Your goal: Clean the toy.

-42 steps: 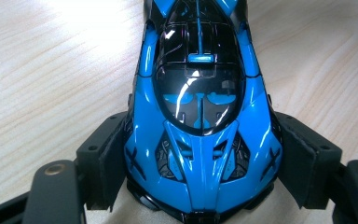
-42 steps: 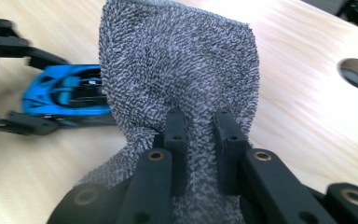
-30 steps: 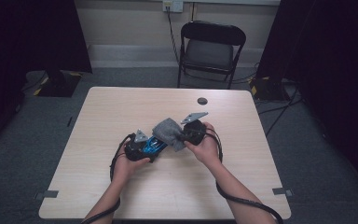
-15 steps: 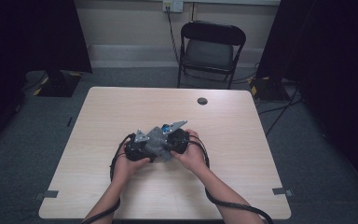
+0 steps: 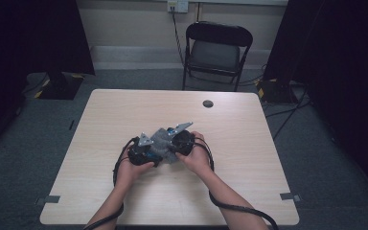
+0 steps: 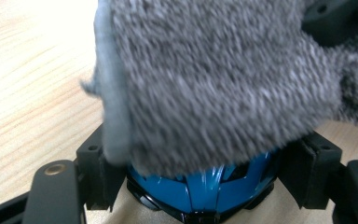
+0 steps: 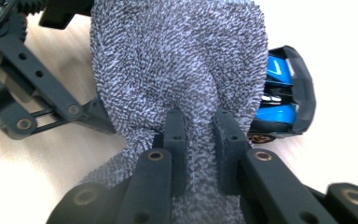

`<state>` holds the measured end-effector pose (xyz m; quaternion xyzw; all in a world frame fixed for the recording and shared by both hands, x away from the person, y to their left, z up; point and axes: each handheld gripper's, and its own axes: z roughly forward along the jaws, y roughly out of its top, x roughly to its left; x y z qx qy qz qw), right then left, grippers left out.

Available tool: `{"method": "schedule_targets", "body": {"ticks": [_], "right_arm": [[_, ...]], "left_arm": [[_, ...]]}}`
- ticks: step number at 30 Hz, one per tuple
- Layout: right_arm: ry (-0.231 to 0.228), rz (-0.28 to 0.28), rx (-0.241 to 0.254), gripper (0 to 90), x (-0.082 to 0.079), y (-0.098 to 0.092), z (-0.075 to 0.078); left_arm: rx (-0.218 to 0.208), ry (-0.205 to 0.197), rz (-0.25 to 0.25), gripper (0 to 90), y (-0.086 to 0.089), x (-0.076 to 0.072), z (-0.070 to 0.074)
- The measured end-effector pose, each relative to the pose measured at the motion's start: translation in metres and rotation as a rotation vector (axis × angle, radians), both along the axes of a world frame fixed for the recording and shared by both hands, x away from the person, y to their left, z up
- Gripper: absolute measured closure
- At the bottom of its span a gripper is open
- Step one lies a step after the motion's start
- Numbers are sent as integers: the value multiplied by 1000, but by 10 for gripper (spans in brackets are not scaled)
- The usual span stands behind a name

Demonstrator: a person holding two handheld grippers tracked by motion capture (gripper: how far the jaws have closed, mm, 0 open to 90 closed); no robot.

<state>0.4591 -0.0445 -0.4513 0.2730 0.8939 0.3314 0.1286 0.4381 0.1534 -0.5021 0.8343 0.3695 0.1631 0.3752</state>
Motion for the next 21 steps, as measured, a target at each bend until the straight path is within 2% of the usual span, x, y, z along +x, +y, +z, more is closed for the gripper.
{"method": "schedule_targets", "body": {"ticks": [7,10,21], "right_arm": [[-9,-39,-18,781,12,-8,2],[-3,-53,-7,781,16,-12,1],[-11,-85,-26,781,23,-15,8]], "left_arm": [[0,0,0,256,0,0,0],[0,0,0,256,0,0,0],[-2,0,1,256,0,0,0]]}}
